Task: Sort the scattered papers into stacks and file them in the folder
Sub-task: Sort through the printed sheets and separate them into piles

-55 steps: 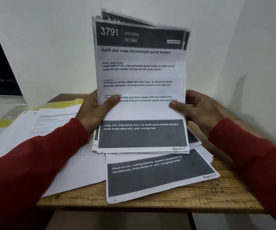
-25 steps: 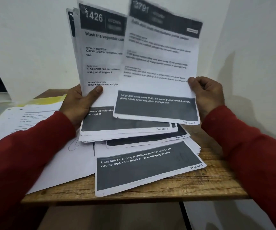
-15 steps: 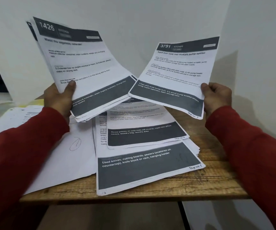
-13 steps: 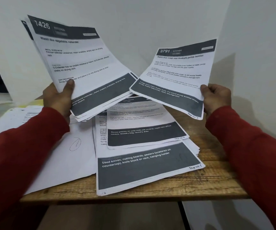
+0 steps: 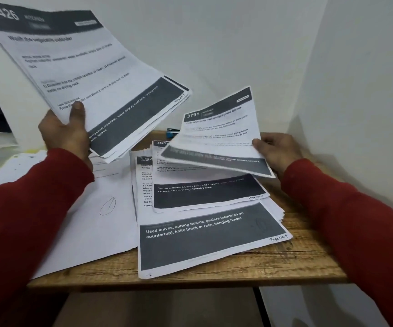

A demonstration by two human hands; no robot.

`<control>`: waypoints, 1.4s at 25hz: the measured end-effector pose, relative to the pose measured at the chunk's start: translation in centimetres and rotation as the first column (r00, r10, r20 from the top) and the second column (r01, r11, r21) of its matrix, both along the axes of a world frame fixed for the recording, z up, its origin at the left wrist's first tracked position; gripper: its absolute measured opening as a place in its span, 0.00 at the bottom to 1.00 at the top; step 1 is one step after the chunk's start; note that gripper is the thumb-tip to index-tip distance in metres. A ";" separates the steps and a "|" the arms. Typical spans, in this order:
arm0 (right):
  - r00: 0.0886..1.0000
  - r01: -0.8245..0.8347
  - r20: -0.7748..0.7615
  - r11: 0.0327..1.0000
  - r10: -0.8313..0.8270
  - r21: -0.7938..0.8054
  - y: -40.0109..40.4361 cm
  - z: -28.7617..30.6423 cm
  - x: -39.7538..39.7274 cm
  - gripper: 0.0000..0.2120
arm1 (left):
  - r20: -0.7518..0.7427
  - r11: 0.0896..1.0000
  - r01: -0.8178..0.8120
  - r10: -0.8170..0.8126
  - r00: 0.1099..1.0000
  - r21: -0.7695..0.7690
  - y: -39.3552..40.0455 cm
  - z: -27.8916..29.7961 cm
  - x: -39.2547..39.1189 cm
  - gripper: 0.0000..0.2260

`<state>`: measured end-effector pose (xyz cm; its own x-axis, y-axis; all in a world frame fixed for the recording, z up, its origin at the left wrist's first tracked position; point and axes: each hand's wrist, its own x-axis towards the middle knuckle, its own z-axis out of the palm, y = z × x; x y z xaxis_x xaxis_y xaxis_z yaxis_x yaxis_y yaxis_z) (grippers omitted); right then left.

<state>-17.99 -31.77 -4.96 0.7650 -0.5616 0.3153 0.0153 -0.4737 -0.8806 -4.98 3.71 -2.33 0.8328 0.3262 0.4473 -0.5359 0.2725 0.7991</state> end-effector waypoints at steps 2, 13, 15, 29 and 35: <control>0.995 -0.098 0.001 0.994 0.098 0.042 0.9 0.0 -0.3 0.07 | -0.024 0.999 0.028 -0.027 0.999 0.044 -0.4 -0.3 -0.1 0.03; 0.899 -0.339 -0.387 0.883 0.203 -0.324 1.6 -0.7 0.0 0.14 | -0.343 0.810 0.404 -0.269 0.900 0.425 -1.6 -3.9 0.8 0.19; 0.916 -0.281 -0.378 0.890 0.137 -0.359 1.7 -0.8 0.1 0.17 | -0.366 0.776 0.430 -0.276 0.889 0.460 -1.3 -4.1 1.3 0.26; 0.899 0.437 0.159 0.834 -0.407 -0.337 -2.6 4.3 -3.3 0.14 | -0.298 0.668 0.404 -0.275 0.914 0.625 -2.1 -3.8 0.2 0.05; 0.763 0.494 0.366 0.845 -0.534 0.204 -4.6 5.7 -4.0 0.16 | -0.306 0.778 0.373 -0.242 0.921 0.506 -1.1 -3.4 0.8 0.08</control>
